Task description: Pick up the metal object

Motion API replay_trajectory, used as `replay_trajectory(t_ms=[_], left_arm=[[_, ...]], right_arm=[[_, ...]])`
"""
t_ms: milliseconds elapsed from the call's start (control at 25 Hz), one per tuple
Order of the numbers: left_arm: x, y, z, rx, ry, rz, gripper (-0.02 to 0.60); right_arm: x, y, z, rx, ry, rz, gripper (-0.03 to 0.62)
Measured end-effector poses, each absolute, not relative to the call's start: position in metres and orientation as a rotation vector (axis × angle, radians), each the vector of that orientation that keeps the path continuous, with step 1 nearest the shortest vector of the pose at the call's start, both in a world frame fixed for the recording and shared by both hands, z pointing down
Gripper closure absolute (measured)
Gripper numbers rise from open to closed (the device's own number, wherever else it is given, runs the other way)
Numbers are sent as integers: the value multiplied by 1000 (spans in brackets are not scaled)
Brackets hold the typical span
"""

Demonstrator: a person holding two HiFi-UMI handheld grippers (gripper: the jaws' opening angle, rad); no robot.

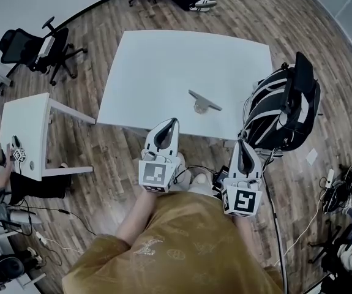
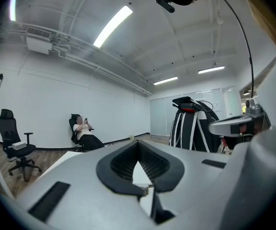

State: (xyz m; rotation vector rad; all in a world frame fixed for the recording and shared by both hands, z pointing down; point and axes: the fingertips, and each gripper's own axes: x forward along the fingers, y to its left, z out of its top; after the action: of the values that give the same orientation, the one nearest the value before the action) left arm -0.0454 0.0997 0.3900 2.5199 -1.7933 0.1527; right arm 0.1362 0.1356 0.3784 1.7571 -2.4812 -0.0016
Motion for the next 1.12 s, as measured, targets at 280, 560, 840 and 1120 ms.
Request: replay_trajectory(t_ms=[280, 560, 840, 1120], left_arm=[[-57, 66, 390, 2533, -1754, 138, 576], [-65, 35, 397, 2542, -1712, 137, 575], [-73, 12, 401, 2586, -1636, 137, 575], [-75, 4, 406, 2588, -1603, 133, 576]], right_arm=[[120, 105, 375, 1771, -2465, -3, 585], [110, 77, 383, 1779, -2440, 15, 585], [89, 58, 385, 1815, -2411, 27, 585], [83, 53, 395, 1812, -2392, 64, 585]])
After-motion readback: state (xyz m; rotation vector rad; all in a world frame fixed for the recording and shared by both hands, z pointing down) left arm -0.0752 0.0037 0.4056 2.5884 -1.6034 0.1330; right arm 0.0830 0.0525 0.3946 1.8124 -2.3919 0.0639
